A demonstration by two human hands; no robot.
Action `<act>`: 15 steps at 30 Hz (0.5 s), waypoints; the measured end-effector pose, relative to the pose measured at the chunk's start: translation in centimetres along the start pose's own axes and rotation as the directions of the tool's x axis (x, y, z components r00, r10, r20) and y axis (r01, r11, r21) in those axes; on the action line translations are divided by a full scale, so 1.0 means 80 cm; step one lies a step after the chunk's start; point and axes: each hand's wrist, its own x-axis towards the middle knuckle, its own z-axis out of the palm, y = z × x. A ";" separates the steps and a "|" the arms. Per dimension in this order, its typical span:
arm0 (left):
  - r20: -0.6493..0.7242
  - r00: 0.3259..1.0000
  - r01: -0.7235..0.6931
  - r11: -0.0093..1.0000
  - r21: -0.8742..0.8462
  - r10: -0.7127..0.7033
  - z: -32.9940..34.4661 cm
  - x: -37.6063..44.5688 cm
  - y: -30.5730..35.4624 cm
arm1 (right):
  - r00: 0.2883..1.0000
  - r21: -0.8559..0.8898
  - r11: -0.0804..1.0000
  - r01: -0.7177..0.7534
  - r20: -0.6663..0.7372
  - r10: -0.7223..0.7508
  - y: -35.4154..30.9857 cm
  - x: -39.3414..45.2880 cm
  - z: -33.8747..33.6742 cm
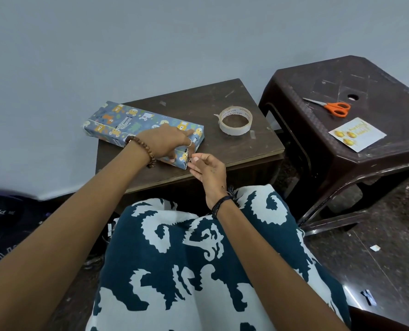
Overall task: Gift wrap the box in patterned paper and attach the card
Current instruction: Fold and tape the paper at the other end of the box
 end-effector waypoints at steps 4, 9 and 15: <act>0.015 1.000 0.010 1.000 0.001 -0.010 -0.003 -0.001 0.001 | 0.995 -0.020 0.997 0.077 -0.067 -0.078 0.010 -0.001 0.006; 0.003 1.000 0.014 0.999 0.029 -0.014 -0.006 -0.002 0.002 | 0.972 0.038 0.990 0.134 -0.200 -0.123 0.025 -0.005 0.020; 0.006 1.000 -0.009 1.000 -0.009 0.009 -0.003 -0.001 -0.003 | 0.937 0.117 0.980 0.163 -0.329 -0.116 0.030 -0.006 0.031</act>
